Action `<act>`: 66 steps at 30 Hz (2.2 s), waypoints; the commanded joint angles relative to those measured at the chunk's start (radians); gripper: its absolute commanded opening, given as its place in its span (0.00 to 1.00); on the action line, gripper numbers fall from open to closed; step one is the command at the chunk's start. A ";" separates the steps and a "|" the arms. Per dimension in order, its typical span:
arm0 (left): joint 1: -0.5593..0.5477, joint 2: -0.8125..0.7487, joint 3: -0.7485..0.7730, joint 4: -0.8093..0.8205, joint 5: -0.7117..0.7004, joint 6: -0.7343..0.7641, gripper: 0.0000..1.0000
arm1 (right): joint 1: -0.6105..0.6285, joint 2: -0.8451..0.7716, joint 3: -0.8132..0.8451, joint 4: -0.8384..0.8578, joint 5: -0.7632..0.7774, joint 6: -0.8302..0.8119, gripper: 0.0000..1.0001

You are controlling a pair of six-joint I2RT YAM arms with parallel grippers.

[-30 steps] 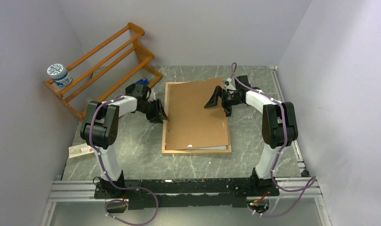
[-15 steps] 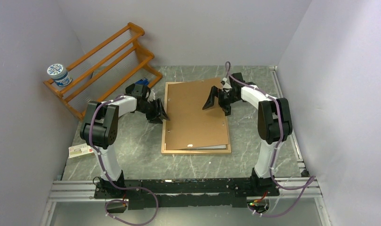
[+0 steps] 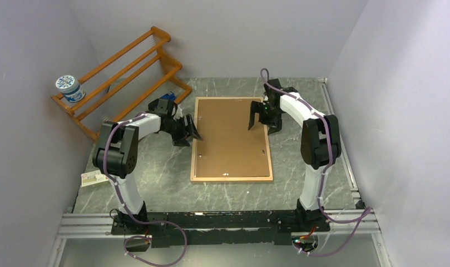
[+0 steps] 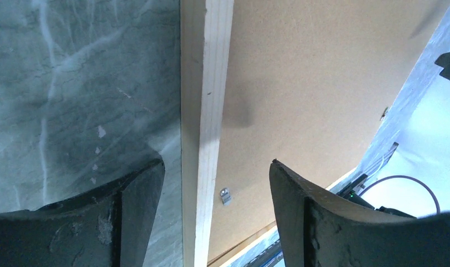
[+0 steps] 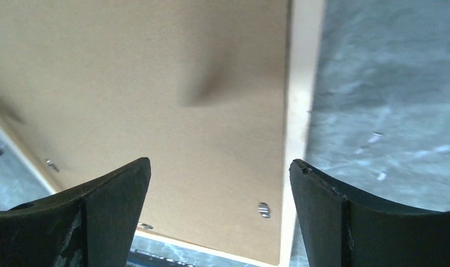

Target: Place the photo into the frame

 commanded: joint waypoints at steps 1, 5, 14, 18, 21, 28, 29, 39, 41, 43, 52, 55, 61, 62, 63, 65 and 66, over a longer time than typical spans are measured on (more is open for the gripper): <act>0.005 -0.027 -0.029 -0.042 -0.097 0.008 0.77 | -0.001 -0.007 0.048 -0.076 0.178 -0.025 0.99; 0.006 -0.039 -0.030 -0.049 -0.108 0.009 0.79 | -0.002 -0.025 0.044 -0.076 0.242 -0.032 0.99; 0.009 -0.068 -0.044 -0.053 -0.116 0.005 0.82 | -0.021 -0.081 0.005 -0.063 0.382 -0.032 0.99; 0.011 -0.081 -0.048 -0.064 -0.126 0.002 0.83 | -0.038 -0.125 -0.027 -0.029 0.435 -0.018 0.99; 0.014 -0.098 -0.054 -0.070 -0.136 0.002 0.84 | -0.050 -0.162 -0.052 0.005 0.446 0.008 0.99; 0.017 -0.131 -0.088 -0.037 -0.120 -0.009 0.85 | -0.080 -0.246 -0.131 0.096 0.434 0.061 0.99; 0.017 -0.134 -0.093 -0.029 -0.113 -0.011 0.85 | -0.087 -0.252 -0.139 0.101 0.426 0.069 0.99; 0.018 -0.097 -0.044 -0.032 -0.087 0.011 0.82 | -0.110 -0.293 -0.244 0.177 0.244 0.090 0.77; 0.019 -0.084 -0.032 -0.036 -0.082 0.015 0.82 | -0.110 -0.294 -0.268 0.203 0.173 0.092 0.69; 0.019 -0.070 -0.025 -0.034 -0.072 0.017 0.81 | -0.110 -0.294 -0.290 0.225 0.117 0.104 0.63; 0.019 -0.043 -0.041 0.016 -0.010 -0.004 0.80 | -0.107 -0.274 -0.389 0.294 -0.029 0.133 0.48; 0.019 -0.046 -0.054 0.030 0.000 -0.012 0.80 | -0.104 -0.269 -0.412 0.306 -0.049 0.139 0.43; 0.019 -0.054 -0.078 0.054 0.020 -0.014 0.79 | -0.096 -0.252 -0.464 0.341 -0.092 0.147 0.38; 0.019 -0.057 -0.082 0.058 0.019 -0.015 0.79 | -0.093 -0.249 -0.473 0.347 -0.098 0.152 0.38; 0.019 -0.061 -0.087 0.062 0.018 -0.017 0.79 | -0.091 -0.247 -0.480 0.350 -0.097 0.155 0.37; 0.019 -0.064 -0.094 0.070 0.022 -0.020 0.79 | -0.086 -0.244 -0.496 0.356 -0.086 0.158 0.37; 0.019 -0.061 -0.094 0.072 0.025 -0.020 0.79 | -0.085 -0.243 -0.503 0.360 -0.081 0.157 0.37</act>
